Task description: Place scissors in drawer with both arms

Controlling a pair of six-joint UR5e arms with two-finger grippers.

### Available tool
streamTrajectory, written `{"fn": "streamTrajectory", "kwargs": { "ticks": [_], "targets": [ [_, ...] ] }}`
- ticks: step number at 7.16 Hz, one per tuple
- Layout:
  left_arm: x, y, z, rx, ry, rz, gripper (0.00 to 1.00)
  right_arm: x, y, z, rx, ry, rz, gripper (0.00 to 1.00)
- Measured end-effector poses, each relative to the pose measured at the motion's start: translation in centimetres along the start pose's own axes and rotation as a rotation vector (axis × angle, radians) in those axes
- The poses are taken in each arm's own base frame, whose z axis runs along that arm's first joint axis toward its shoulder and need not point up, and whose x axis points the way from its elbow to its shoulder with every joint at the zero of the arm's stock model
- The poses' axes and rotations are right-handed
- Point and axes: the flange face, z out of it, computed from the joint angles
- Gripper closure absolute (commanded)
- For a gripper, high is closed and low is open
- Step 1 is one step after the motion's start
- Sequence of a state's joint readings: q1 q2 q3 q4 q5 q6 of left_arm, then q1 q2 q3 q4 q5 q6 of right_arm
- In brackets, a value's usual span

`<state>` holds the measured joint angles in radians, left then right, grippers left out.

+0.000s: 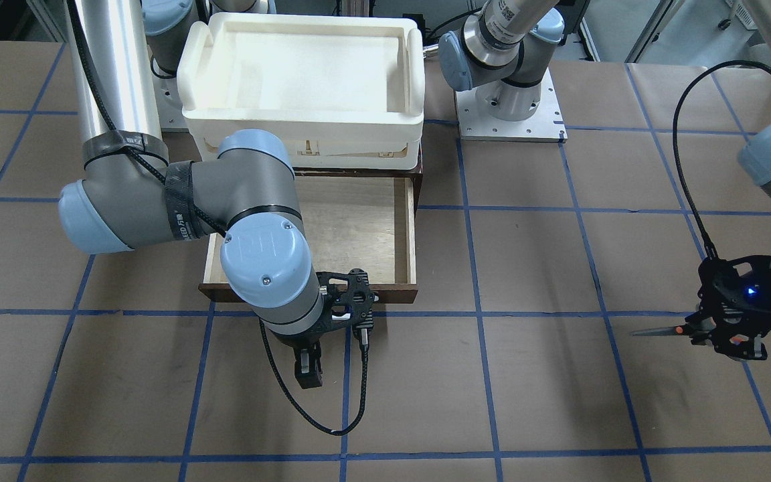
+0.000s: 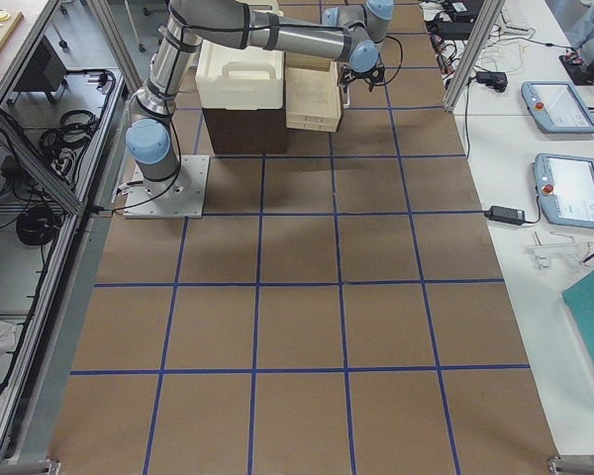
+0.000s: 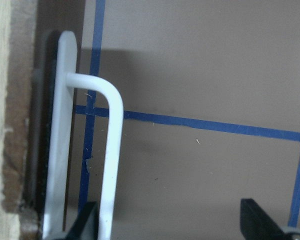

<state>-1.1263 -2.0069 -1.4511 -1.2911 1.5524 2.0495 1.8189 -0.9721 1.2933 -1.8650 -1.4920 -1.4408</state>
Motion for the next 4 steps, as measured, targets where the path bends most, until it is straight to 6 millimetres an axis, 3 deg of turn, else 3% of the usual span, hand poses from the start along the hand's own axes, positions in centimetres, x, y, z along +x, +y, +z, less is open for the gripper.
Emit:
{"fn": "streamTrajectory", "kwargs": {
  "ticks": [2,4],
  "targets": [
    [0.0,0.0,0.1,0.001,0.002,0.001,1.00,-0.3,0.0,-1.0,0.006,0.007,0.032,0.00],
    [-0.1,-0.1,0.3,0.005,0.004,0.003,1.00,-1.2,0.1,-3.3,0.010,0.021,0.084,0.00]
  ]
}}
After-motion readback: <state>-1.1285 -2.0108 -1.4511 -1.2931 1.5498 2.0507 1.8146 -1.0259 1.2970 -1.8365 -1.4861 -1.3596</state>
